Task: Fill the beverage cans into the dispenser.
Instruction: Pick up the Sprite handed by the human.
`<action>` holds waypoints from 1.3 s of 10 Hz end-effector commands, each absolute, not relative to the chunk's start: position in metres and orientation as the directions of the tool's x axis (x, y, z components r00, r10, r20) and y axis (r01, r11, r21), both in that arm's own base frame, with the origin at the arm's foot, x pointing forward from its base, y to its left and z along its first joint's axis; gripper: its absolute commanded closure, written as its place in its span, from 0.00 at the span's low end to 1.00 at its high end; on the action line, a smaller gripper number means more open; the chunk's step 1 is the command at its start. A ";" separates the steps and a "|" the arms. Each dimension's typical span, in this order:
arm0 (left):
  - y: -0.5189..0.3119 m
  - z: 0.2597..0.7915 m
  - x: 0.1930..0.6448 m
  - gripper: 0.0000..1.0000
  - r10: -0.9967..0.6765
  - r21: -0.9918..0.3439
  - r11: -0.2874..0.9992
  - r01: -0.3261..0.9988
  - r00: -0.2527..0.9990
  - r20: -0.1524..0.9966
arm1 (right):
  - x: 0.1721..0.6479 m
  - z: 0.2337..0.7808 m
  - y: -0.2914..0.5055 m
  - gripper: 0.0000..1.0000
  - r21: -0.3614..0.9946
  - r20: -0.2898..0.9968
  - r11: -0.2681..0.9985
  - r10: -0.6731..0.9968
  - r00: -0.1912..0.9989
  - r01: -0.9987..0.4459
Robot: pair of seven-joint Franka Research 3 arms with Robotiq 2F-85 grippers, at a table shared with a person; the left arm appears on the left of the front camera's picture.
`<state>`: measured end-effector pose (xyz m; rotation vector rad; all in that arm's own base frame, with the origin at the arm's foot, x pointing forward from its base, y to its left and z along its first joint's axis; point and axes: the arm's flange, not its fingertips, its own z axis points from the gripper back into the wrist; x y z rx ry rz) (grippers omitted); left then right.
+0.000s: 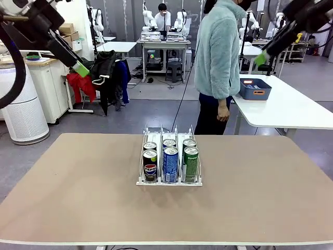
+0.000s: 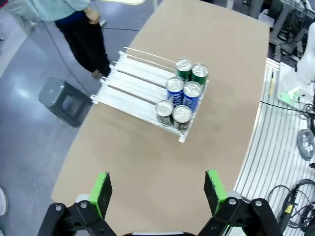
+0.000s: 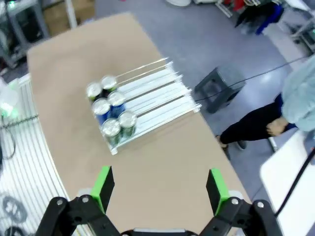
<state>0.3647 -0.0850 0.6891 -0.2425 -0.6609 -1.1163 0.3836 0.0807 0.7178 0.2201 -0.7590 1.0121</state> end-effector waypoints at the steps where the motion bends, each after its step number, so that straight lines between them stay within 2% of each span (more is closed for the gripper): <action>1: -0.080 0.696 0.358 0.00 -0.773 0.219 0.483 0.848 0.295 0.561 | 0.385 0.728 0.069 0.00 -0.158 0.746 0.647 0.573 0.339 -0.746; 3: -0.074 0.711 0.354 0.00 -0.780 0.262 0.521 0.812 0.329 0.532 | 0.383 0.742 0.055 0.00 -0.186 0.765 0.716 0.535 0.357 -0.673; 6: -0.080 0.711 0.350 0.00 -0.736 0.225 0.552 0.803 0.342 0.584 | 0.391 0.745 0.053 0.00 -0.209 0.755 0.813 0.488 0.439 -0.544; 7: -0.071 0.718 0.352 0.00 -0.773 0.257 0.512 0.820 0.309 0.554 | 0.387 0.754 0.040 0.00 -0.190 0.779 0.745 0.511 0.363 -0.640; 13: -0.071 0.718 0.352 0.00 -0.773 0.257 0.512 0.820 0.309 0.554 | 0.387 0.754 0.040 0.00 -0.190 0.779 0.745 0.511 0.363 -0.640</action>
